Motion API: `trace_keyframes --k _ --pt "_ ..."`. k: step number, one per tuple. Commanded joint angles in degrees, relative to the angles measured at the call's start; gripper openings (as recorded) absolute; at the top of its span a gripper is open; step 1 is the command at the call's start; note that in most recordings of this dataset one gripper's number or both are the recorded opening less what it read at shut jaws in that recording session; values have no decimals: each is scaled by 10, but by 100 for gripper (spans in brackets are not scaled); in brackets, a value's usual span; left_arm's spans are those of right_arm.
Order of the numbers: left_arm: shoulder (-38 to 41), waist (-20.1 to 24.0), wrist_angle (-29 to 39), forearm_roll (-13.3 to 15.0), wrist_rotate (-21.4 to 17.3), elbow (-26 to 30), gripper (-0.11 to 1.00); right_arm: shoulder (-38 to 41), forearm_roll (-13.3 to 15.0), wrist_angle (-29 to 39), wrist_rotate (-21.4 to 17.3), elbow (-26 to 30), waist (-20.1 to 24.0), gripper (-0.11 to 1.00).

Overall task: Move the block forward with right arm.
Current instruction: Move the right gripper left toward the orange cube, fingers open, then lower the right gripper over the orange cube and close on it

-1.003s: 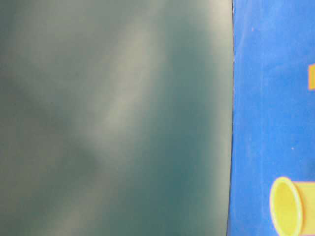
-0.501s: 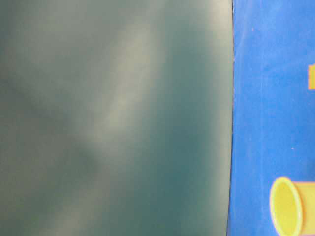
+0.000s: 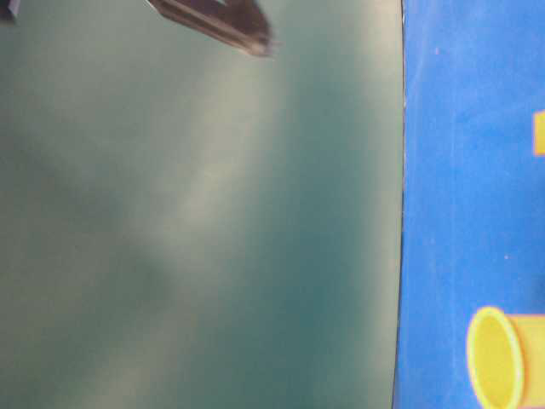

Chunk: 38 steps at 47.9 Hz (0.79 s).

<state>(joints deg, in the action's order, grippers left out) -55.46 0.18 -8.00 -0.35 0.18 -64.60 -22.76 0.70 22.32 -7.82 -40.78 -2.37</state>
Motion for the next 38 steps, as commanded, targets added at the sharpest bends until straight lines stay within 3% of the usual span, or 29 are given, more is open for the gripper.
trace_keyframes --k 1,24,38 --pt "3 0 -3 -1 1 18 1 33 6 15 3 36 -1 55" --pt "1 1 -3 -1 0 20 1 192 10 58 84 126 0 57" --pt "1 0 -4 -1 0 20 1 231 8 54 90 125 2 63"
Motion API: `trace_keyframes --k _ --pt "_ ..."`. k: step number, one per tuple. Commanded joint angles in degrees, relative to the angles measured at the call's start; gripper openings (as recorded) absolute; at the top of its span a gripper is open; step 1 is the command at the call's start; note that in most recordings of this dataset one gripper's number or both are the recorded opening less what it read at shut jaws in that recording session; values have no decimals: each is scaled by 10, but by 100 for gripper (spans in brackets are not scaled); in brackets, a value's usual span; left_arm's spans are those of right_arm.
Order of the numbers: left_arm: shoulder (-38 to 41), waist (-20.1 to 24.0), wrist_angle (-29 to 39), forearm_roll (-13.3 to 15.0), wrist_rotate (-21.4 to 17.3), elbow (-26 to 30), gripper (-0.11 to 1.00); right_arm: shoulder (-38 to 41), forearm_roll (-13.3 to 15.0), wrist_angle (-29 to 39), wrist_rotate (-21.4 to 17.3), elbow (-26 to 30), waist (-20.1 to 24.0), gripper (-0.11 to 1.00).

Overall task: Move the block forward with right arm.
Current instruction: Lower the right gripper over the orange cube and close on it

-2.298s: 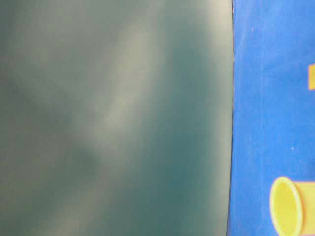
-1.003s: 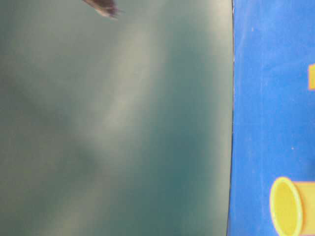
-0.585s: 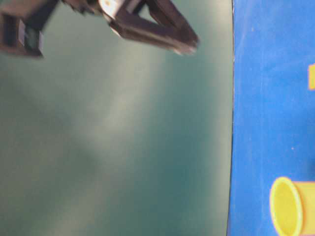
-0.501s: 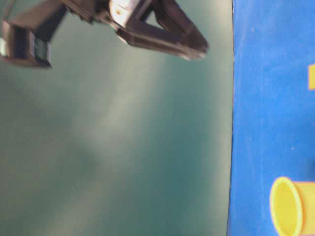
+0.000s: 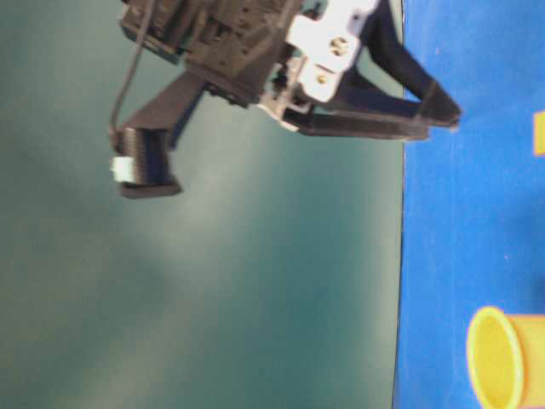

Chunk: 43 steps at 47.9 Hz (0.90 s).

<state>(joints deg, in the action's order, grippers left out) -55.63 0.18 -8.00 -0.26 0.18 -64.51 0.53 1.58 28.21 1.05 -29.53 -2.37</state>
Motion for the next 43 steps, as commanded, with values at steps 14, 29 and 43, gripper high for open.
trace_keyframes --k 14,29,43 --pt "3 0 -2 -3 -2 19 1 36 -2 -23 1 12 16 63" --pt "2 0 -1 -2 -1 19 1 65 -2 -54 1 14 26 63" --pt "2 0 -2 -3 -1 20 1 76 -1 -63 1 11 27 63"
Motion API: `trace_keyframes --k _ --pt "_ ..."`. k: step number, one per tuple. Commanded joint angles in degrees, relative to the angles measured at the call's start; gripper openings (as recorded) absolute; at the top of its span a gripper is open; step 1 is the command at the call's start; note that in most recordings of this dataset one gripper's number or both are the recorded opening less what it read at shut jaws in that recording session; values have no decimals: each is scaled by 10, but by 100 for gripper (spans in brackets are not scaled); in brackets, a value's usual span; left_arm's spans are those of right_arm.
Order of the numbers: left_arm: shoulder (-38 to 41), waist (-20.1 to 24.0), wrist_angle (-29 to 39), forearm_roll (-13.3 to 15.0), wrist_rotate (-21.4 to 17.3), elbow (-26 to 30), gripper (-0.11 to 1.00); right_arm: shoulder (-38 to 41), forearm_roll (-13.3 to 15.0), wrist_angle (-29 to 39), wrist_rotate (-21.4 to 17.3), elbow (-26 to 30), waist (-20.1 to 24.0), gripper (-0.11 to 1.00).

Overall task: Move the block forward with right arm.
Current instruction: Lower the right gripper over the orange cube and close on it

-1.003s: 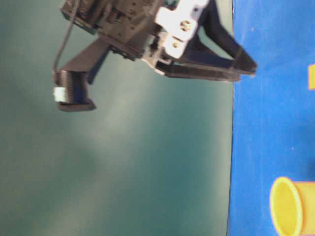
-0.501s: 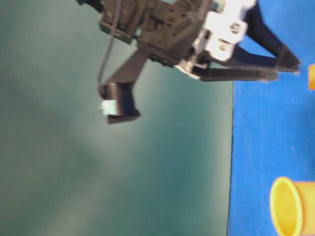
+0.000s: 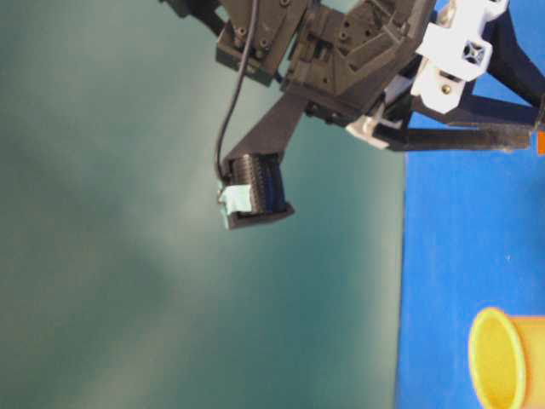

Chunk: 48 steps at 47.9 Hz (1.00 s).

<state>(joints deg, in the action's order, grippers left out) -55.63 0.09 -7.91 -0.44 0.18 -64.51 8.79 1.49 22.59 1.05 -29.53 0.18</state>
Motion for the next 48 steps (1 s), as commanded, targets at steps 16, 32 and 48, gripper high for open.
trace_keyframes --k 16,32,48 --pt "2 1 -2 -1 -3 19 1 15 -1 -30 1 10 1 63" --pt "2 1 -1 0 -4 20 1 20 -1 -34 1 9 1 61" --pt "2 1 0 -1 -4 20 1 11 -2 -11 -1 11 2 41"
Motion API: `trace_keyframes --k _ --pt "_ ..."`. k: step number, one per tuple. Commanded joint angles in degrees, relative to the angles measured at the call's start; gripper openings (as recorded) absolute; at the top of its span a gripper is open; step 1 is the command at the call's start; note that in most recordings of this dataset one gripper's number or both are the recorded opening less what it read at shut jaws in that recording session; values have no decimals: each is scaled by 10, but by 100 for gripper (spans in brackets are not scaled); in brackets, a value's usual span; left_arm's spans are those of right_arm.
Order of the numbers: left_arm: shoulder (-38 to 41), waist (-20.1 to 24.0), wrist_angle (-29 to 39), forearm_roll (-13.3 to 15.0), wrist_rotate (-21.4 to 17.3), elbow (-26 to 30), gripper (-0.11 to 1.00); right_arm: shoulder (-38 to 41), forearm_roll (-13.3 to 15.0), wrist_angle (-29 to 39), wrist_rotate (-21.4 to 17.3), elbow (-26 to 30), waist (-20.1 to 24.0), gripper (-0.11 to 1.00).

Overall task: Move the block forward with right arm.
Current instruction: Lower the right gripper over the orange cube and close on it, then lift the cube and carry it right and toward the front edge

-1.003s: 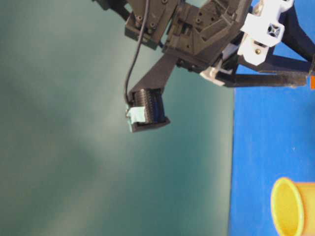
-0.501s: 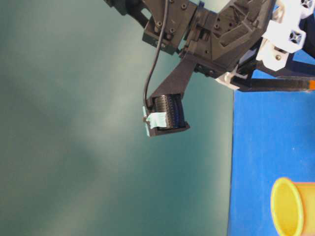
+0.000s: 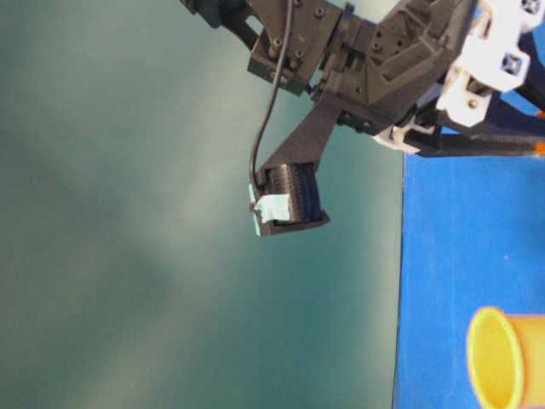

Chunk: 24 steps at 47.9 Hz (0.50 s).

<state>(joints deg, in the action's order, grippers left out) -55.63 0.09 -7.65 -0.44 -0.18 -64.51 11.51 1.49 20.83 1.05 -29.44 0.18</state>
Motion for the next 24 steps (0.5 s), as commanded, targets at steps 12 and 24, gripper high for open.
trace_keyframes --k 12,24 --pt "2 1 -2 0 -1 20 1 -79 -2 59 -1 20 3 41" --pt "2 1 -2 0 -1 20 1 -159 -1 144 -2 32 4 41"
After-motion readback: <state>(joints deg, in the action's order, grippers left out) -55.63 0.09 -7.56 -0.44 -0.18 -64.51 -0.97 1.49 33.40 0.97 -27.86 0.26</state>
